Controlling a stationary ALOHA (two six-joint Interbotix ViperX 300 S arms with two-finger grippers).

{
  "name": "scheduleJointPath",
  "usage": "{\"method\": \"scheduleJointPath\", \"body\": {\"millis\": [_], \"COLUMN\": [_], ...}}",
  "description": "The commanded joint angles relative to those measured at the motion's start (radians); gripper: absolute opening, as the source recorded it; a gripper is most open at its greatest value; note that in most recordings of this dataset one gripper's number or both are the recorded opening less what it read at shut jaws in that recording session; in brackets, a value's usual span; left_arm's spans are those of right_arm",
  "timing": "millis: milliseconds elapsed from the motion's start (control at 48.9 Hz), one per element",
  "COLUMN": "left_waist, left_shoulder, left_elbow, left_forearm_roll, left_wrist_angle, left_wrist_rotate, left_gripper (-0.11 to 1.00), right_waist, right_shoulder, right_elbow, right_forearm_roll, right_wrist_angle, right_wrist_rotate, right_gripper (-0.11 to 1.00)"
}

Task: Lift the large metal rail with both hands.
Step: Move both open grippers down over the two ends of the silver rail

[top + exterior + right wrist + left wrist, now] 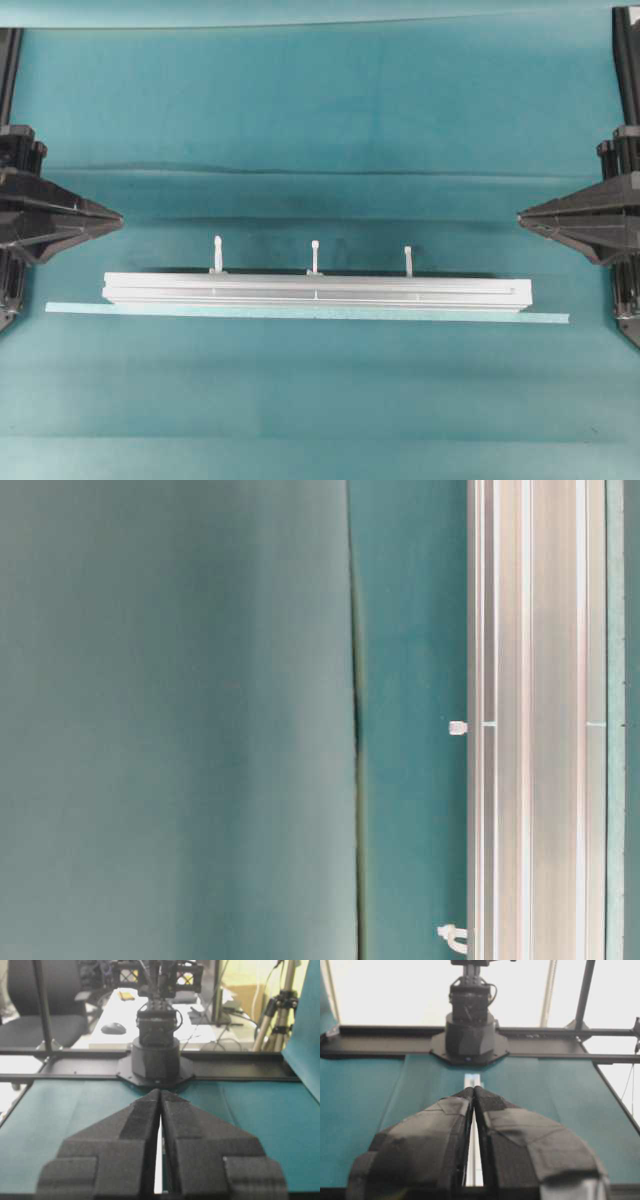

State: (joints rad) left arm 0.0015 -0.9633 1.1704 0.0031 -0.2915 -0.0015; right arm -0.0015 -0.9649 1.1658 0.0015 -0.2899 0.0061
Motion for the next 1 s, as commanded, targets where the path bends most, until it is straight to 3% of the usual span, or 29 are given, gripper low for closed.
{"method": "scheduleJointPath", "body": {"millis": [0,143,552,982], "left_waist": [0.002,0.000,-0.003,-0.003], "left_shoulder": [0.020,0.021,0.098,0.250], "left_elbow": [-0.017,-0.052,-0.193,-0.298], "left_forearm_roll": [0.006,0.008,0.011,0.012], "left_wrist_angle": [0.041,0.196,0.701,0.876], "left_wrist_rotate": [-0.023,-0.029,-0.025,-0.026], "left_gripper": [0.14,0.01,-0.02,-0.02], "right_waist": [-0.006,-0.008,-0.020,-0.017], "right_shoulder": [0.012,0.012,0.052,0.258], "right_elbow": [-0.005,-0.025,-0.152,-0.310], "right_forearm_roll": [0.008,0.083,0.084,0.089], "right_wrist_angle": [-0.006,0.133,0.595,0.956], "right_wrist_rotate": [0.008,0.035,0.121,0.144], "right_gripper": [0.11,0.00,0.00,0.00]}}
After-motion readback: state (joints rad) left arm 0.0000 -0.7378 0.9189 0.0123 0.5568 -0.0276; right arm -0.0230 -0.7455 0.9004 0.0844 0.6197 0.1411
